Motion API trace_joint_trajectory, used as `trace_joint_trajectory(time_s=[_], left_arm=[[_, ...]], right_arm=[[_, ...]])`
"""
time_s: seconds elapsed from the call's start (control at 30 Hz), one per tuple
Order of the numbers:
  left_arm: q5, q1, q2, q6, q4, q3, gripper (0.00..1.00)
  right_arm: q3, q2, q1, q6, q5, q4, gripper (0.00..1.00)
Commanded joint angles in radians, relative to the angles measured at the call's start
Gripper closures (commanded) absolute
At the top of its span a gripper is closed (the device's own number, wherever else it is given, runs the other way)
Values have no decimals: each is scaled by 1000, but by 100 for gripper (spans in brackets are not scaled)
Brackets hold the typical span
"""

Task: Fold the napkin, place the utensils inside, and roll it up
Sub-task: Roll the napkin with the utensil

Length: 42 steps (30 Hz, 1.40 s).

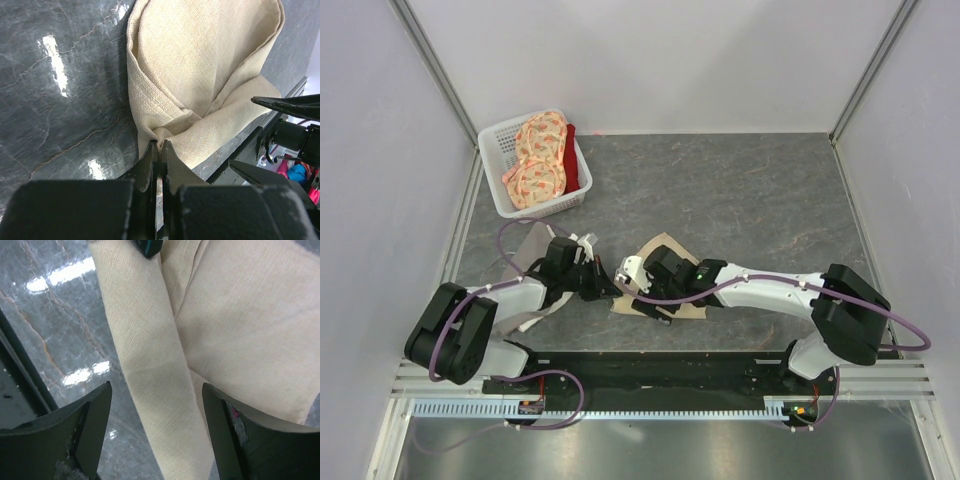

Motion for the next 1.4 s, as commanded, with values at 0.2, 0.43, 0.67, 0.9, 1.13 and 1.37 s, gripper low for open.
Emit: trace_joint_trajectory(time_s=[0.2,0.43,0.67,0.9,1.13,1.37], left_arm=[[-10,0,42,0,-74,40,98],[0,2,59,8,-77,58,98],[17,0,33,34,-69,79,97],[-142,3,-110,65,-176,112,45],[-221,6,-269,100,-264,72,34],[-98,3,-332,101,-166,12,42]], right_arm=[[1,67,29,-68,48,100,22],[1,114,29,-71,48,99,29],[20,180,23,-79,-6,54,55],[83,212,2,-51,-145,-50,70],[177,287,-128,-19,-438,-186,73],[312,465,-233,-38,-696,-334,73]])
